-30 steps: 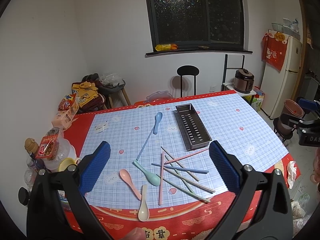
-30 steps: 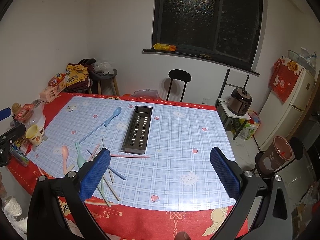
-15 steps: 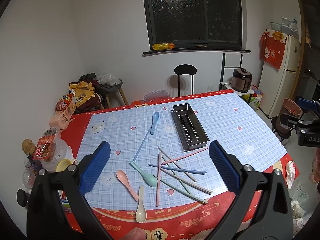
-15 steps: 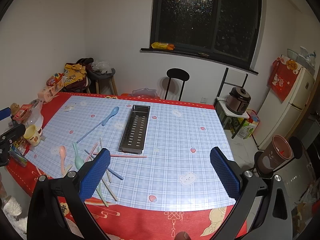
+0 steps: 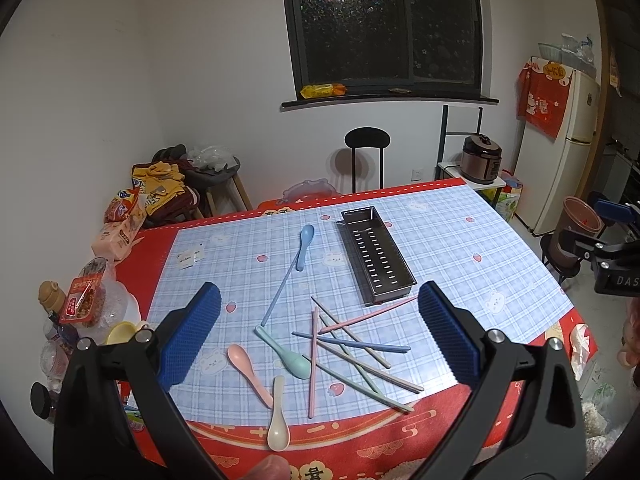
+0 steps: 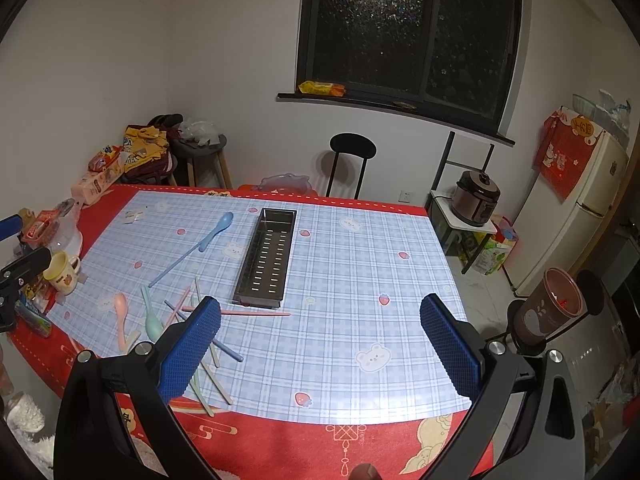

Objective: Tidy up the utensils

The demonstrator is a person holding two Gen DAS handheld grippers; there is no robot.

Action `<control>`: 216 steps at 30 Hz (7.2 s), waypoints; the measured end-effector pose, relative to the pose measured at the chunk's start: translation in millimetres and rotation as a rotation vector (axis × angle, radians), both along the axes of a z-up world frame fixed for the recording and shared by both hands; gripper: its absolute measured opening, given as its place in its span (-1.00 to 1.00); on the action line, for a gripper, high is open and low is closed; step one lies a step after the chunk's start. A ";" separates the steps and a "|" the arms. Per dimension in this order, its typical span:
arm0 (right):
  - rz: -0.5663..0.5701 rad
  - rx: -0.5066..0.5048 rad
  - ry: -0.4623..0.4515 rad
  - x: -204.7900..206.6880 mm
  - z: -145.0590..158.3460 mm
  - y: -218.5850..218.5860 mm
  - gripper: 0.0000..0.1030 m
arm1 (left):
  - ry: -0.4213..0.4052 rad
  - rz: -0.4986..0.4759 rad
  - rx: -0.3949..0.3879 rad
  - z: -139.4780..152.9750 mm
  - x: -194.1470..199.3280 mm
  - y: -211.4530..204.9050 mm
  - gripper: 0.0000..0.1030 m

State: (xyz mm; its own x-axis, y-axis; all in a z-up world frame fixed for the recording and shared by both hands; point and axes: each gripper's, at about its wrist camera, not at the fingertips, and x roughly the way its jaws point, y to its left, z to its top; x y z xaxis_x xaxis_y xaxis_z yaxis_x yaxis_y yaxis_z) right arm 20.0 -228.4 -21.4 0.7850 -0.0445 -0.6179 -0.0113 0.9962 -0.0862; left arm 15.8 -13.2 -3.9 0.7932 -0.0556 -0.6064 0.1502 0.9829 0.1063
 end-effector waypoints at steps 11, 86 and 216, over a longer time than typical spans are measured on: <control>0.000 0.001 0.017 5.4 -5.0 1.2 0.90 | 0.015 -0.002 -0.008 -5.0 6.7 -0.4 0.89; 0.349 0.043 0.623 122.4 -299.6 217.1 -0.73 | 0.654 0.068 -0.512 -315.4 129.9 209.7 -0.35; 0.083 0.455 0.395 298.6 -235.8 23.7 -0.86 | 0.597 -0.121 -0.707 -249.8 336.1 -7.9 -0.78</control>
State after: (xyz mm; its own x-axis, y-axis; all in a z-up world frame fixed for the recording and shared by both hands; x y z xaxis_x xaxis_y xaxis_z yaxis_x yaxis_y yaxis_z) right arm 318.6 -204.8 -257.2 0.4822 0.3439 -0.8057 -0.0348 0.9265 0.3747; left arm 351.9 -21.2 -253.7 0.3262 -0.6294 -0.7053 0.0925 0.7638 -0.6388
